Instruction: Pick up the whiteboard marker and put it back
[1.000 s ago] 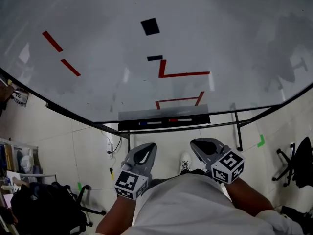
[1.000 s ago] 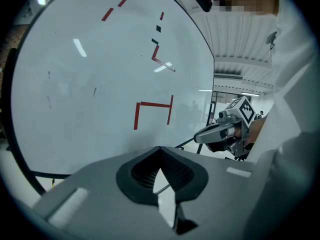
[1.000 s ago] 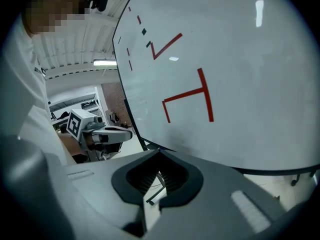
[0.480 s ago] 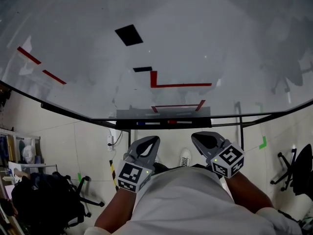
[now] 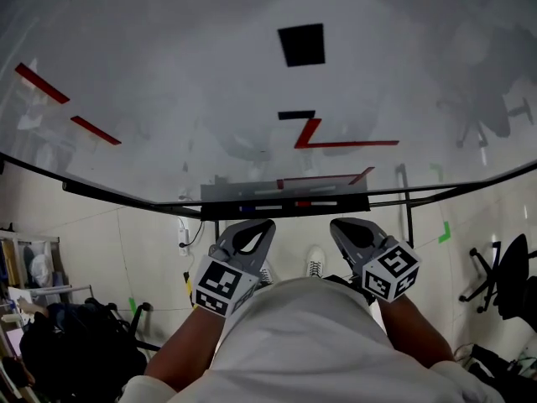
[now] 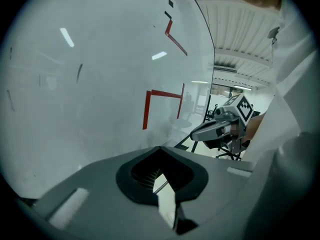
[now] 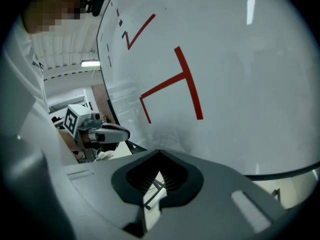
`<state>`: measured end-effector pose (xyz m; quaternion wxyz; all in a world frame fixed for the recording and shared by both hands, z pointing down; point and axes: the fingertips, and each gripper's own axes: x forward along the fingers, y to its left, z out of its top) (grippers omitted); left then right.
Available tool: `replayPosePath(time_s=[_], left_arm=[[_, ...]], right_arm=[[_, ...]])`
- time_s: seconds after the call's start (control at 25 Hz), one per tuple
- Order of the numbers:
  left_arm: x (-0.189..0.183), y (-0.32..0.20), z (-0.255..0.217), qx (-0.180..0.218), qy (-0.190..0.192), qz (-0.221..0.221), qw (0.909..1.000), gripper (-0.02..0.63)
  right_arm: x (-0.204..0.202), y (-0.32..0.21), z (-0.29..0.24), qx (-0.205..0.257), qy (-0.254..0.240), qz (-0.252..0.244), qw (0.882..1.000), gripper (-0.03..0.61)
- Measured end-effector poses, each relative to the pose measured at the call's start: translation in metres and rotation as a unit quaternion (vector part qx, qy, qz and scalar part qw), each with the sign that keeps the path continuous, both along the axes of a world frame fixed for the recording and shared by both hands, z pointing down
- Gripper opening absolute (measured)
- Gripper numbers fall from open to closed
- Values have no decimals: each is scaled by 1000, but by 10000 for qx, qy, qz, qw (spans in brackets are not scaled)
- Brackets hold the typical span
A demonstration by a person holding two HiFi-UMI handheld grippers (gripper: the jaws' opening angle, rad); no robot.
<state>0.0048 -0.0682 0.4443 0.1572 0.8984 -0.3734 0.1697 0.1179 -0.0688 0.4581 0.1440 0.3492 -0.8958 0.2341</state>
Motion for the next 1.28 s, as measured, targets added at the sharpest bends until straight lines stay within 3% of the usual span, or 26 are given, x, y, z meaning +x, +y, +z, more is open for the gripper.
replayPosePath(time_s=[0.28, 0.52, 0.6, 0.72, 1.04, 1.2, 1.28], left_arm=[[-3, -2, 4, 1, 30, 293, 9996, 17], [-8, 2, 6, -43, 84, 342, 9994, 17], [-10, 3, 7, -62, 95, 310, 9995, 17], [-14, 5, 8, -87, 116, 259, 9996, 17], [-21, 7, 8, -84, 164, 81, 9998, 17], [-25, 6, 9, -94, 167, 5, 9998, 17], [-26, 6, 10, -101, 156, -13, 9998, 17]], right_arm=[[-6, -2, 5, -81, 80, 216, 9997, 2], [-11, -4, 14, 194, 740, -11, 9971, 2], [-14, -6, 17, 524, 1303, -246, 9898, 2], [-21, -4, 26, 1034, 2235, -737, 9664, 2], [-28, -7, 39, 1021, 2505, -1052, 9569, 2], [-28, -8, 54, 1117, 3004, -1371, 9373, 3], [-27, -9, 62, 1158, 3205, -1494, 9282, 47]])
